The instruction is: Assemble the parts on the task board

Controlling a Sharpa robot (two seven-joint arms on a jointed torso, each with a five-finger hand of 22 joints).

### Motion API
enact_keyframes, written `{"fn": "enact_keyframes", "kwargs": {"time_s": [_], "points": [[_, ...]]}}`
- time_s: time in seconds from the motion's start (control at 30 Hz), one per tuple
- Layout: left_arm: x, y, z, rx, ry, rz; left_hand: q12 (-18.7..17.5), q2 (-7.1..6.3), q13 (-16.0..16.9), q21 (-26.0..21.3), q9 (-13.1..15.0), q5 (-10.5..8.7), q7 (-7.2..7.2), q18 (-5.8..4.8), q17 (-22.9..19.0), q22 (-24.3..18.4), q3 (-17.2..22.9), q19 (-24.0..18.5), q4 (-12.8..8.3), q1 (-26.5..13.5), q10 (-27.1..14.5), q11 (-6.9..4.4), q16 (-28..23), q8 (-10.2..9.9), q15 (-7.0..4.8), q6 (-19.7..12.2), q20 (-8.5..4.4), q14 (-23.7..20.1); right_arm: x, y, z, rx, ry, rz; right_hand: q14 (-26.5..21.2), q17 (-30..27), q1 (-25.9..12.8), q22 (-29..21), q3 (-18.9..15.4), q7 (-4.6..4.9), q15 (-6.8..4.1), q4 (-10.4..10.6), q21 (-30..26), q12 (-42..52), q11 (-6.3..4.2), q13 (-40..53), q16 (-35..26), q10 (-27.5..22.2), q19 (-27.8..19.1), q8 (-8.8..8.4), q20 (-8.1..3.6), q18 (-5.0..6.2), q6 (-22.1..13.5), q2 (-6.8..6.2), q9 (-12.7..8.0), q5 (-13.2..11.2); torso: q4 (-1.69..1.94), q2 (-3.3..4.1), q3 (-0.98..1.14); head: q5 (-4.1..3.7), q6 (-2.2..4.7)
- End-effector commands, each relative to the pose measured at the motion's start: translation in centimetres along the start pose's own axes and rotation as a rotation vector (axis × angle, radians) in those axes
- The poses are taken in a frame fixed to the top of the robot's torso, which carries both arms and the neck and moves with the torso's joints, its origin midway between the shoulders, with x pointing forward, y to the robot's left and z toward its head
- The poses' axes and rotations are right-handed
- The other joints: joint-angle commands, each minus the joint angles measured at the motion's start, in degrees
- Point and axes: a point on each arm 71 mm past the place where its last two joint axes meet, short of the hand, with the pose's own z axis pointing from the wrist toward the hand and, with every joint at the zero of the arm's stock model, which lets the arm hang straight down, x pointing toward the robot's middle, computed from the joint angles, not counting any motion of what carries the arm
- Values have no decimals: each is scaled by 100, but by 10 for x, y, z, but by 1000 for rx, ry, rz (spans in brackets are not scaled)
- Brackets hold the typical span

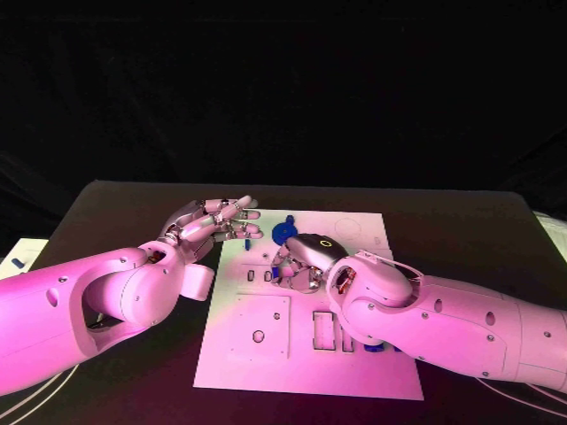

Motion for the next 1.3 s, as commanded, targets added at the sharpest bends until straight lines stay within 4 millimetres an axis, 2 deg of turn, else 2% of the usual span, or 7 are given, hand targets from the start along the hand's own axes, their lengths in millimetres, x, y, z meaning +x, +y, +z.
{"fn": "enact_keyframes", "kwargs": {"time_s": [0.03, 0.4, 0.73, 1.3], "points": [[2, -1, 0, 10, 21, -8, -27, 29, 9, 9, -1, -15, 35, 60, 6, -7, -4, 30, -21, 22, -7, 26, -37, -39, 36, 2, 19, -7, 9, -8, -2, 50, 63, -44, 490, 1019, -53, 1335, 5, -144, -10, 24, -10, -41, -170, -267, -3, 148, 450, 31, -31, -77, 180, 28, -7, 19, -5, 2, -3, -6, 1], [2, -1, 0, 9, 21, -8, -27, 29, 9, 9, -1, -15, 35, 60, 6, -7, -4, 30, -21, 22, -7, 26, -37, -39, 36, 2, 19, -7, 14, -6, -2, 50, 132, -69, 474, 953, -155, 1271, -49, -99, 17, 48, -46, -198, -135, -356, -44, 71, 395, -41, -11, -60, 89, -109, -17, -30, -1, 2, -5, -18, -11], [2, -1, 0, 7, 22, -8, -31, 29, 10, 9, 0, -16, 35, 60, 15, -8, -4, 30, -27, 25, -5, 26, -41, -43, 36, 3, 20, -6, 13, -6, -1, 64, 115, -80, 462, 899, -292, 1206, -136, 34, 102, 113, -84, -413, -27, -482, -81, -40, 339, -226, 54, -42, -219, -302, -84, -97, 0, 1, -5, -26, -7], [2, -1, 0, 5, 23, -9, -31, 29, 10, 9, 0, -16, 35, 60, 15, -8, -4, 30, -27, 25, -5, 26, -41, -43, 36, 3, 20, -6, 10, -5, 0, 71, 67, -67, 437, 795, -340, 1094, -204, 129, 183, 183, -151, -739, 61, -692, -150, -209, 243, -246, 141, -12, -576, -463, -151, -143, -1, -2, -5, -33, -3]]}}
